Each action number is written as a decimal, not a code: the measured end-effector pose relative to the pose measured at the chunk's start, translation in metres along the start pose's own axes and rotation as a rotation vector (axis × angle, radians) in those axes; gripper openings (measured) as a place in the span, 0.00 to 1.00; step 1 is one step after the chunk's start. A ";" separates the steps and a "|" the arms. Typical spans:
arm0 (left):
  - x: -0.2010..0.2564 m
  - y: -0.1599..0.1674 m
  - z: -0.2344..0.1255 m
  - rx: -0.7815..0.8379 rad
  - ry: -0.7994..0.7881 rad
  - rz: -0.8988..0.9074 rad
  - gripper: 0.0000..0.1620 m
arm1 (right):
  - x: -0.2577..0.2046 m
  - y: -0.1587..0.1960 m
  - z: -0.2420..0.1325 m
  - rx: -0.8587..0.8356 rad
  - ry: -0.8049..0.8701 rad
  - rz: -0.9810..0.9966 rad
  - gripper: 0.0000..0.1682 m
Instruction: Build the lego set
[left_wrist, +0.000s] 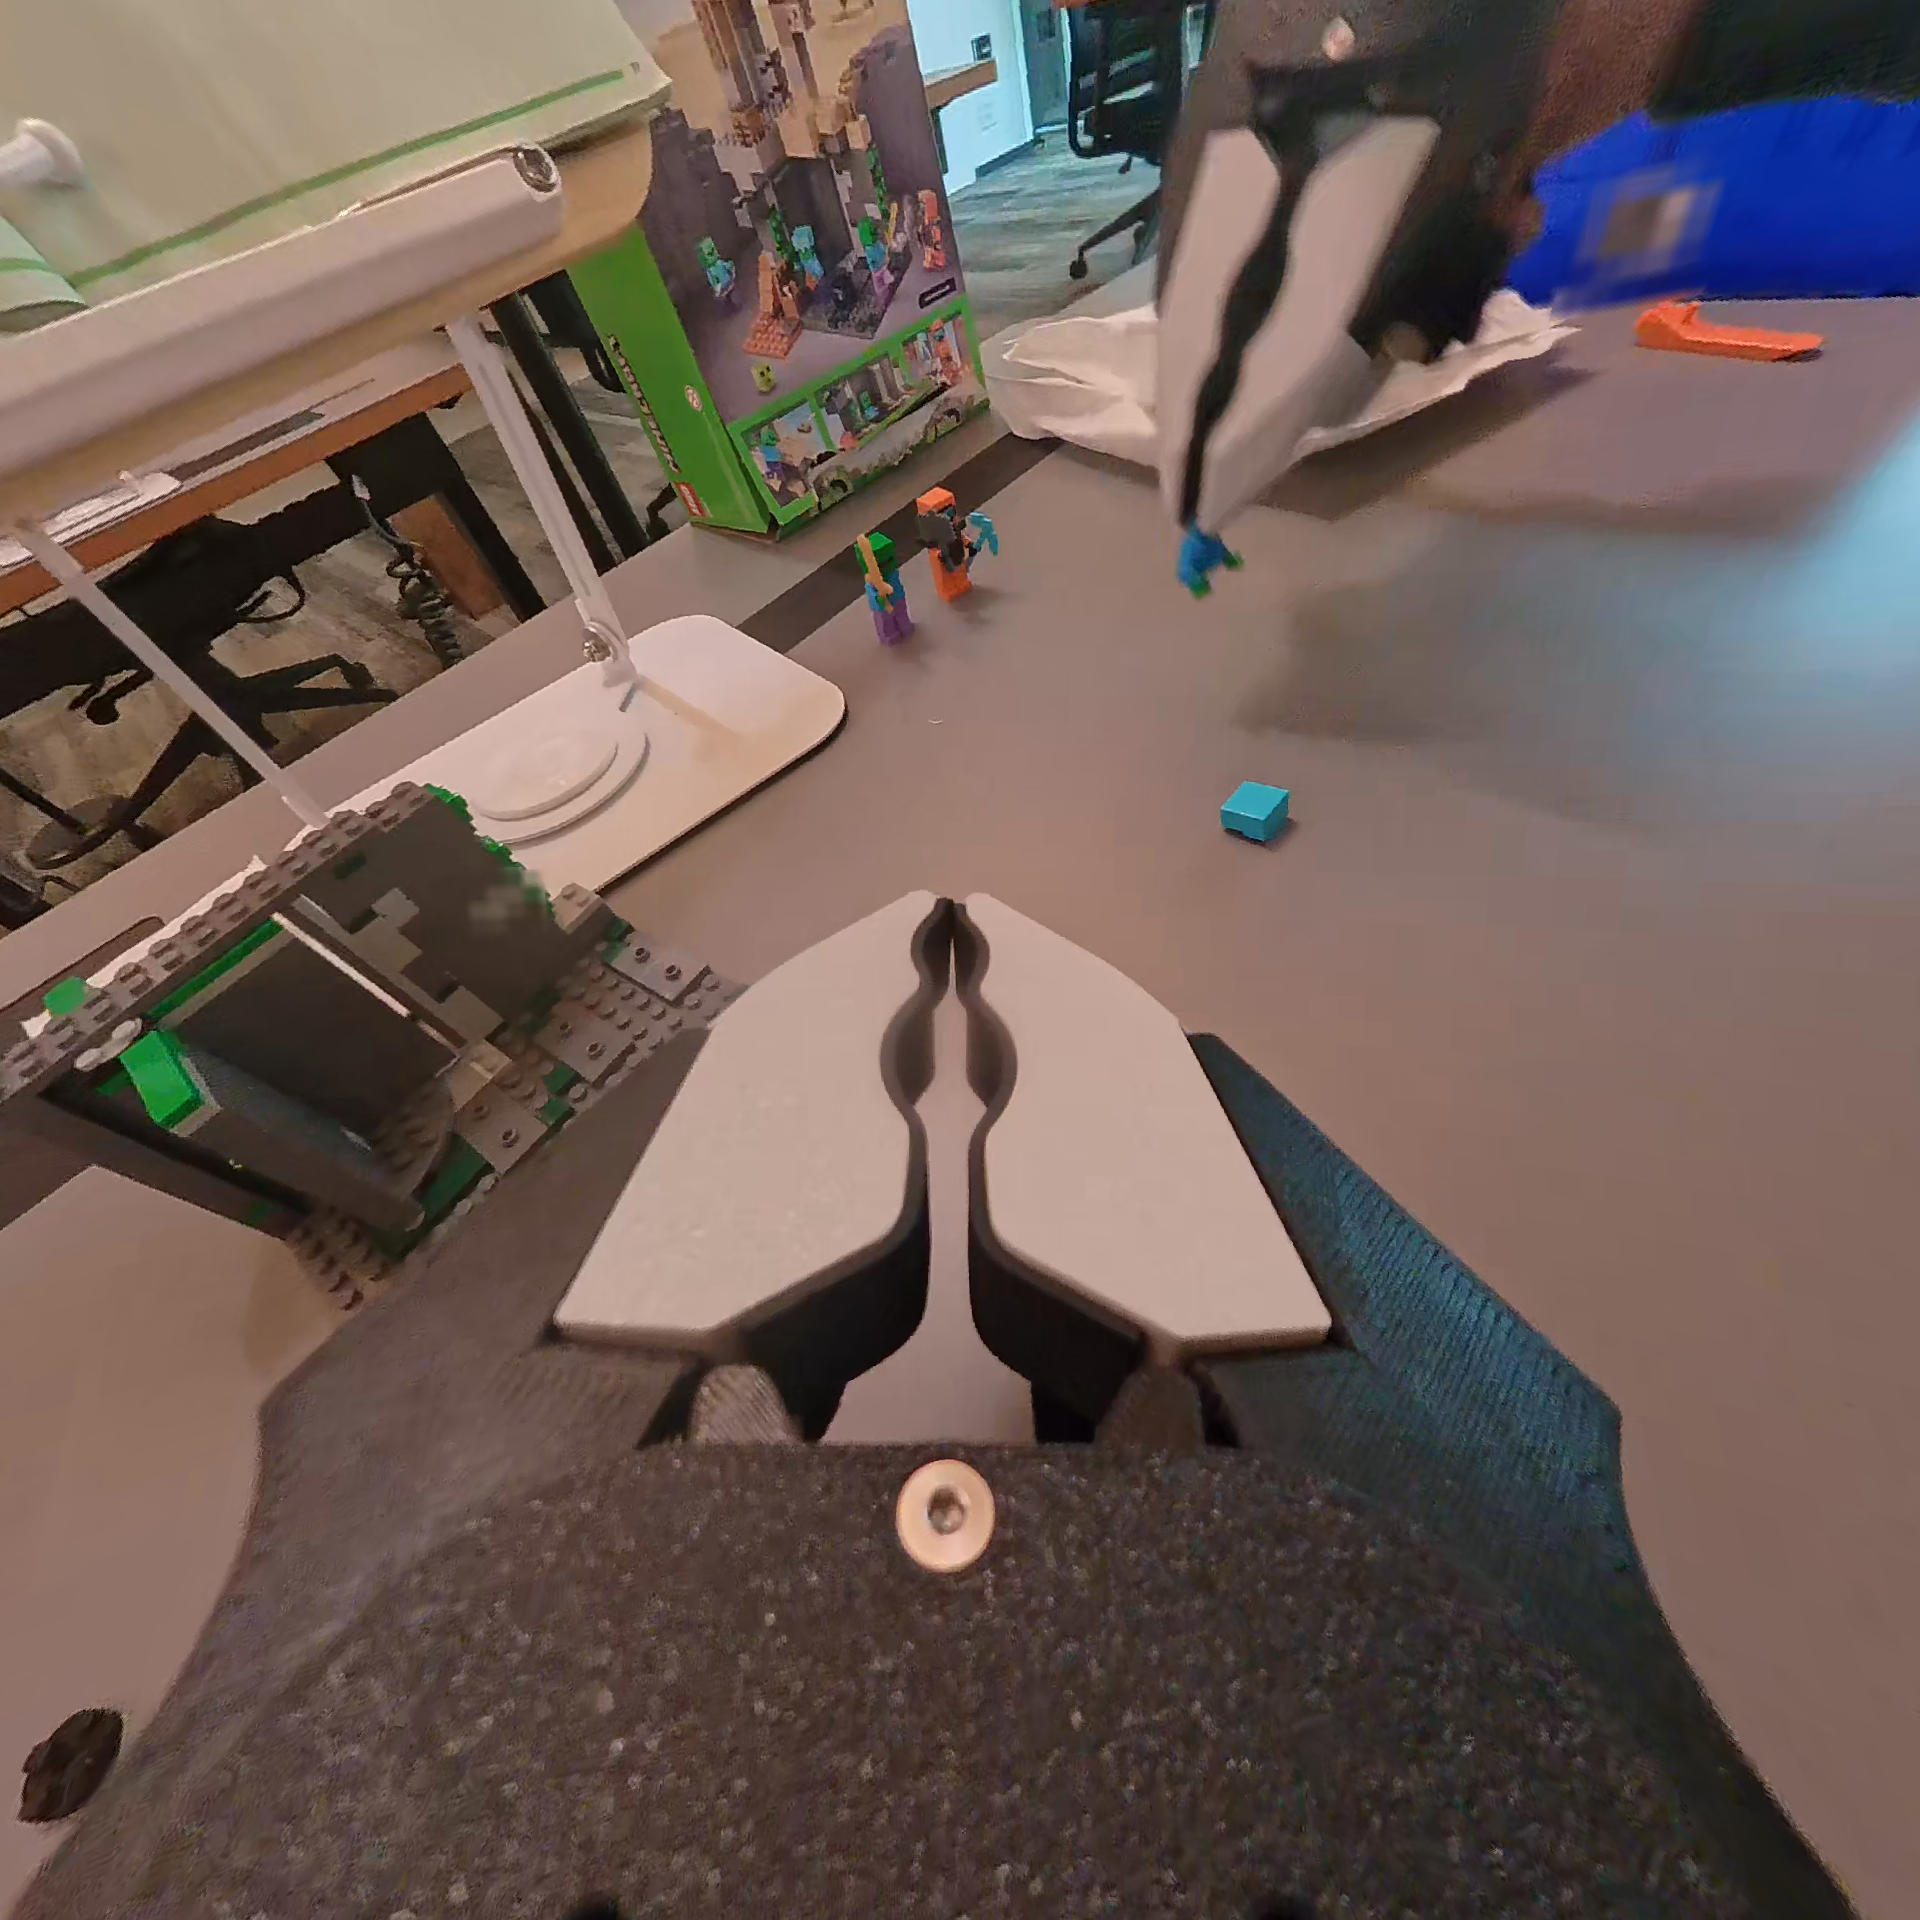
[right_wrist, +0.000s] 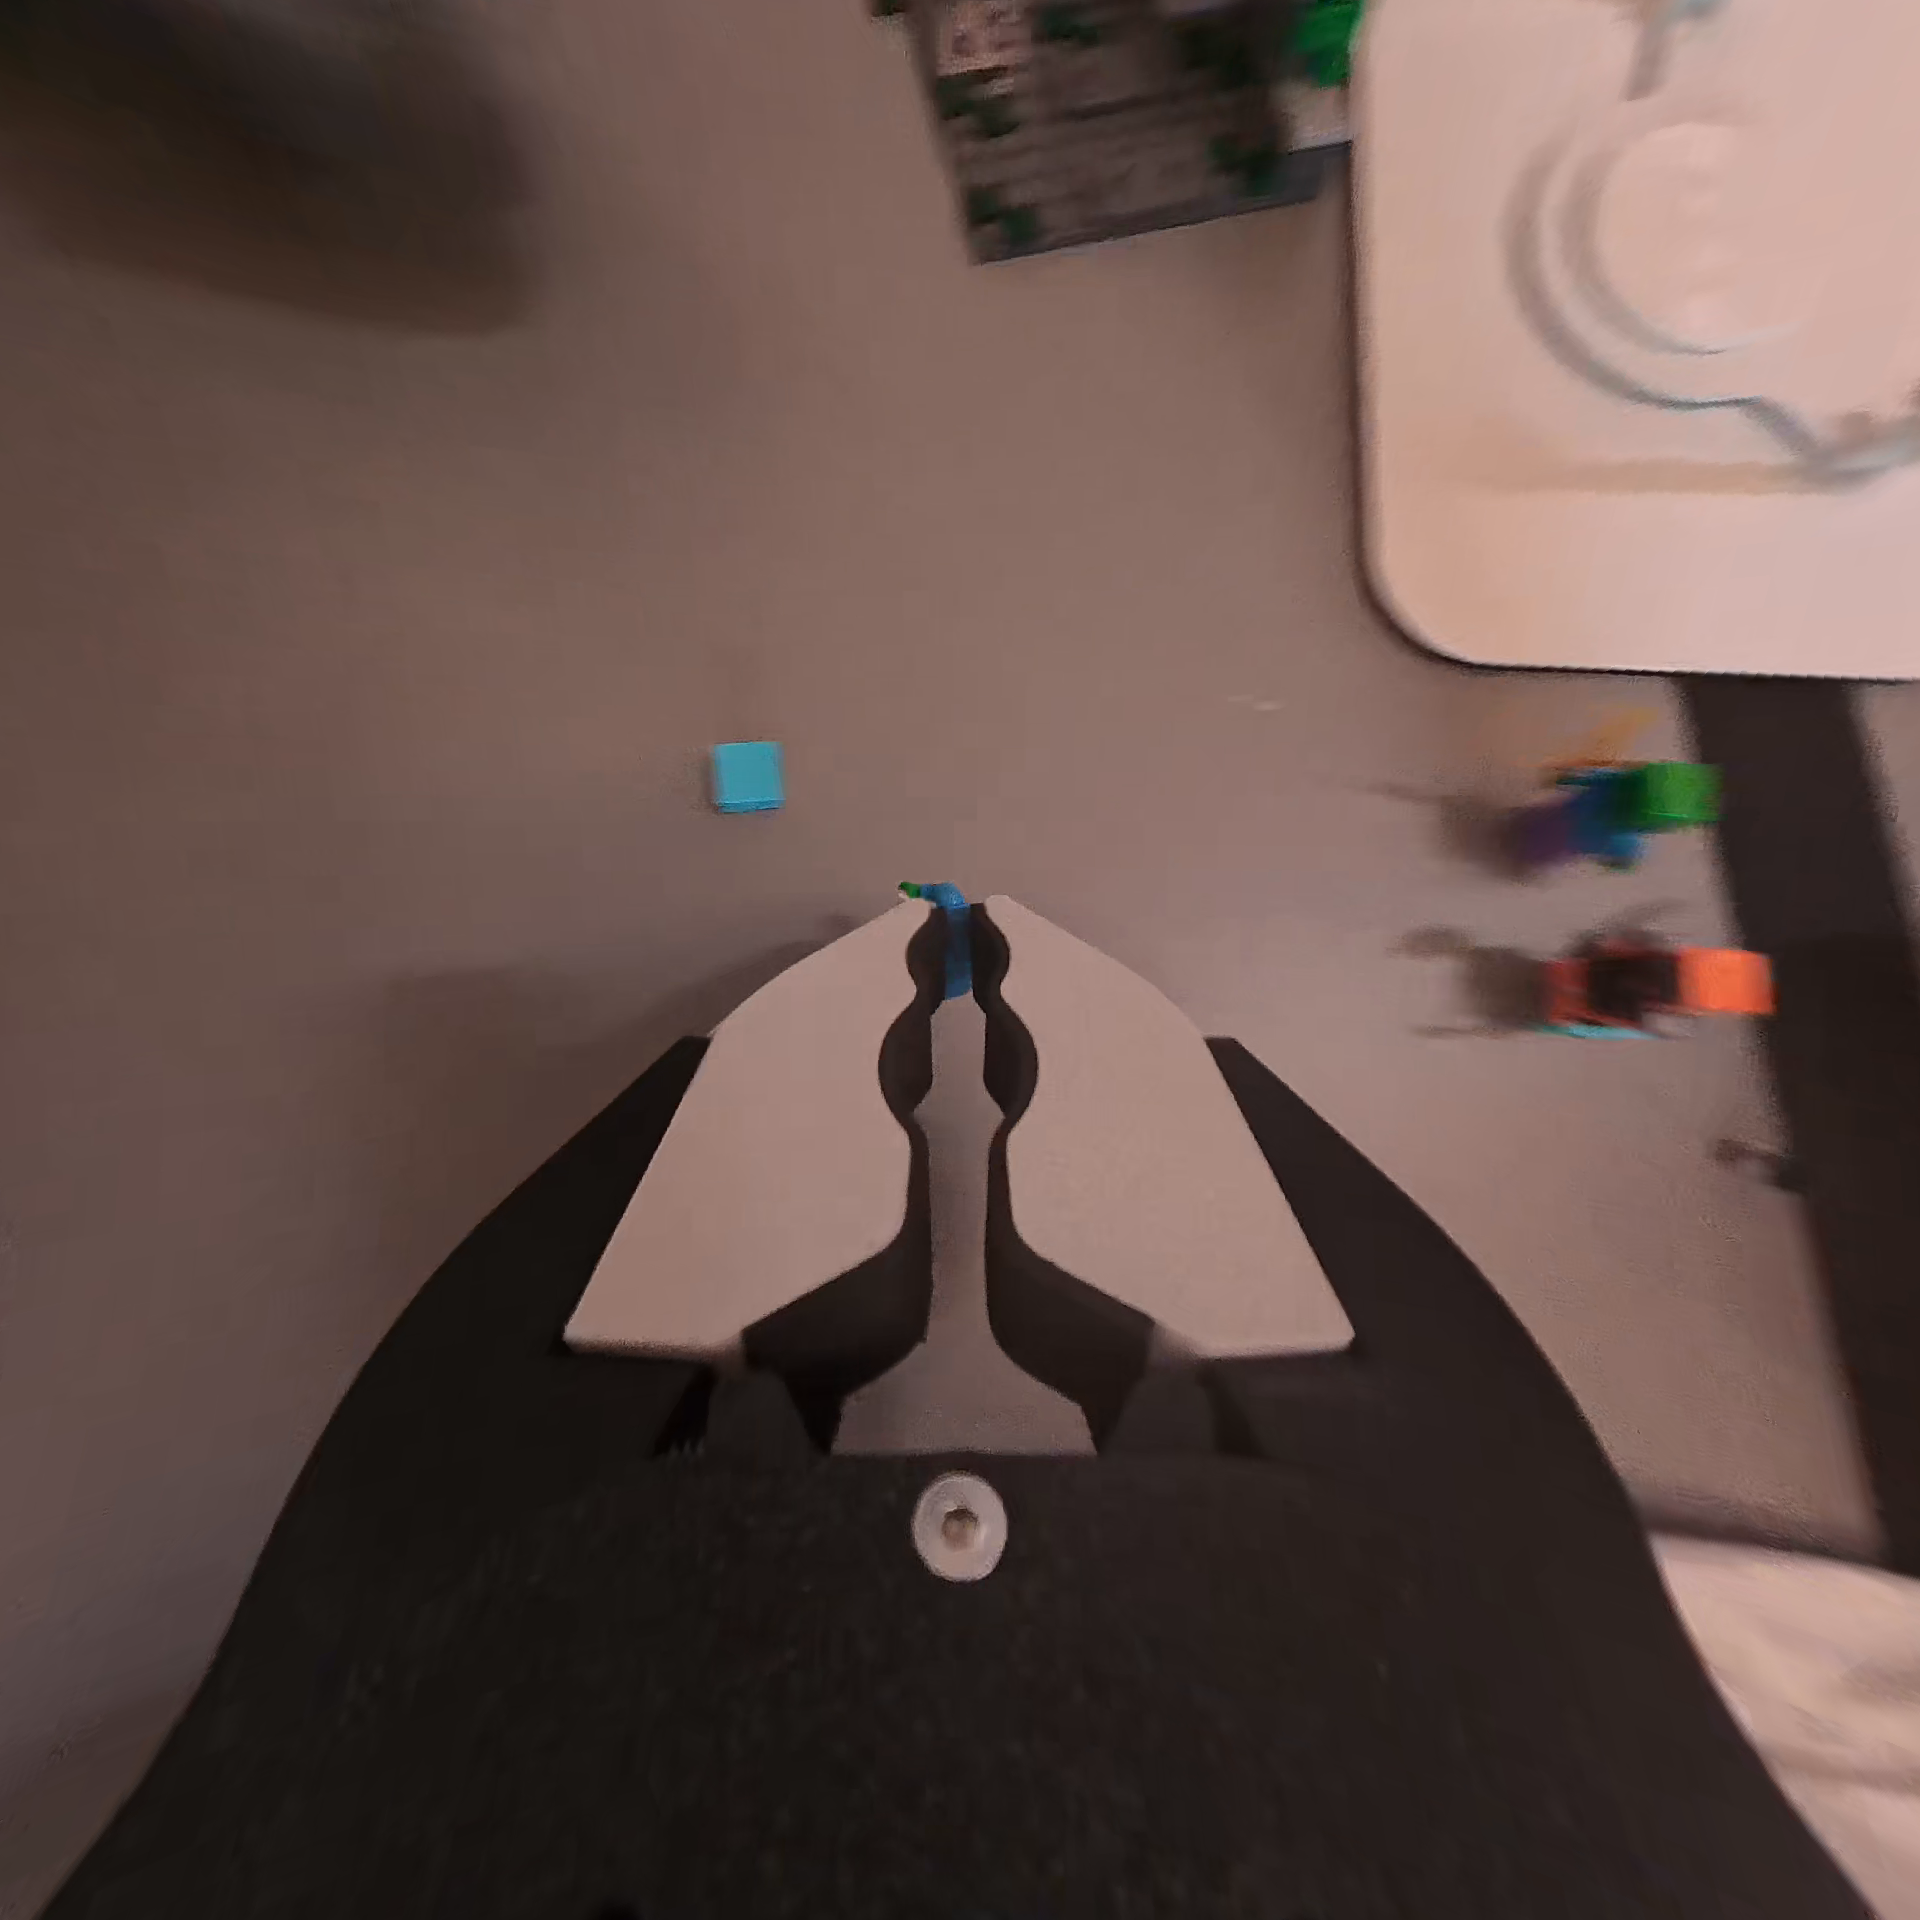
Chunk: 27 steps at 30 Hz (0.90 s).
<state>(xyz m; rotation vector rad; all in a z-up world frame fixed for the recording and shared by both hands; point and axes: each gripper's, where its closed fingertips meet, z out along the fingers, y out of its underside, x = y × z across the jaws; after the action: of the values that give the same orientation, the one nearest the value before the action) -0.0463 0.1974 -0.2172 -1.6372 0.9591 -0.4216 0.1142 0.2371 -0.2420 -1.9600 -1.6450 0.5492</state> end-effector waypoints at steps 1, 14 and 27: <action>0.001 0.000 0.000 -0.003 0.001 0.006 0.00 | -0.016 0.003 0.009 0.004 -0.016 -0.009 0.02; 0.005 0.006 0.004 -0.026 0.004 0.032 0.00 | -0.029 -0.004 0.004 0.126 0.007 0.022 0.11; -0.010 0.002 -0.002 -0.011 -0.043 -0.005 0.00 | -0.015 -0.040 -0.007 0.262 0.234 0.047 0.08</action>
<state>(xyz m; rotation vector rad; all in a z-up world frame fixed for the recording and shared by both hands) -0.0543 0.2034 -0.2162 -1.6530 0.9268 -0.3834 0.0854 0.2268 -0.2120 -1.7988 -1.3164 0.5030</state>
